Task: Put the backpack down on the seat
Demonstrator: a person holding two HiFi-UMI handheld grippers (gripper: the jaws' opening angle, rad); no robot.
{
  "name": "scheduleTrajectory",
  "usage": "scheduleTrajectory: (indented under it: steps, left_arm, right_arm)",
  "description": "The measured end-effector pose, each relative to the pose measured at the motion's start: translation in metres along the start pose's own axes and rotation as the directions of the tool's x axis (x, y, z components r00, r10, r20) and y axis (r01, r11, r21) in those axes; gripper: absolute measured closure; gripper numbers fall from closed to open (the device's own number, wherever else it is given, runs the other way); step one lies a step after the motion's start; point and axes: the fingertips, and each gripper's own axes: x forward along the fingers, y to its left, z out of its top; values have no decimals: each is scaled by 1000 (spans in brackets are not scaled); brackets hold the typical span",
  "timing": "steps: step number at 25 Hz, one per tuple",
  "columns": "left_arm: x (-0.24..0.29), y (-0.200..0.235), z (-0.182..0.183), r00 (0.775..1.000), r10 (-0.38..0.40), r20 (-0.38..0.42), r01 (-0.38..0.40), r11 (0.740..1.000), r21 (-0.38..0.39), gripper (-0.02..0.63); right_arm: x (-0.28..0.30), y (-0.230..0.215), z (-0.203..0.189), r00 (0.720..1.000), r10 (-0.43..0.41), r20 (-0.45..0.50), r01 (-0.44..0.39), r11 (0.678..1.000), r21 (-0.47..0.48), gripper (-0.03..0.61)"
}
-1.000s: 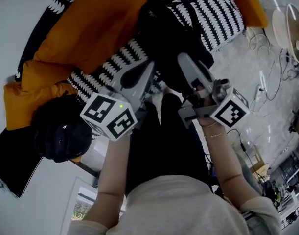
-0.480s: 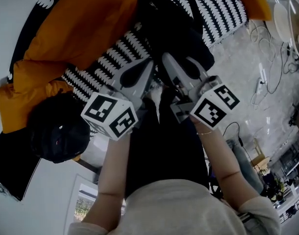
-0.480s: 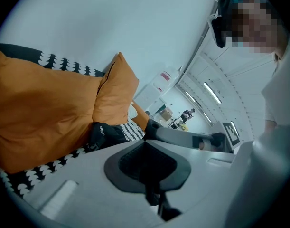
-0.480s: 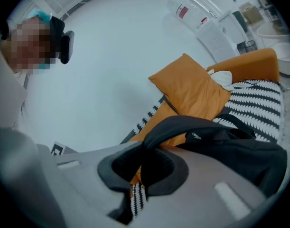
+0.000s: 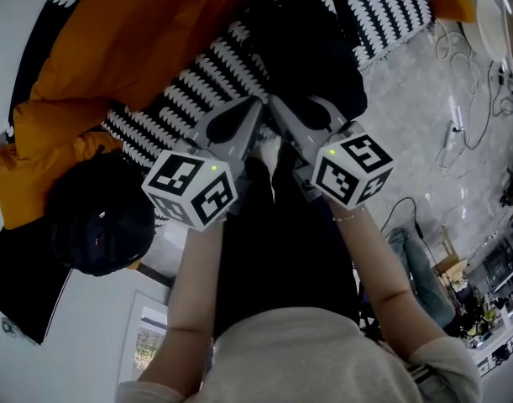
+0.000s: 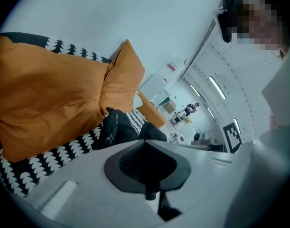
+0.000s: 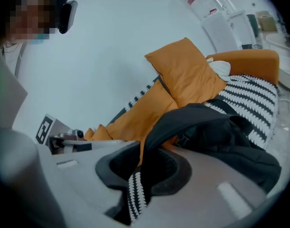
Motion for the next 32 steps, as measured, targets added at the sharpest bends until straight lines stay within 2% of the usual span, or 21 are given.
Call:
scheduleTrajectory:
  steps: [3, 6, 14, 19, 28, 32]
  left_arm:
    - [3, 3, -7, 1000, -3, -21, 3, 1000, 1, 606]
    - [6, 5, -12, 999, -7, -35, 7, 1000, -4, 606]
    - [11, -5, -13, 999, -19, -49, 19, 1000, 5, 607]
    - [9, -11, -12, 999, -27, -45, 28, 1000, 11, 606]
    - [4, -21, -2, 998, -37, -41, 38, 999, 28, 606]
    - [3, -28, 4, 998, -46, -40, 47, 998, 43, 606]
  right_arm:
    - [3, -12, -12, 999, -36, -31, 37, 999, 19, 468]
    - [5, -22, -20, 997, -66, -49, 68, 996, 49, 447]
    - [-3, -25, -19, 991, -115, -66, 118, 991, 57, 364]
    - [-13, -28, -20, 983, -167, -80, 171, 985, 40, 334]
    - [-43, -35, -2, 968, -248, -33, 249, 967, 45, 293]
    - [-54, -31, 3, 959, -280, -40, 281, 959, 25, 272]
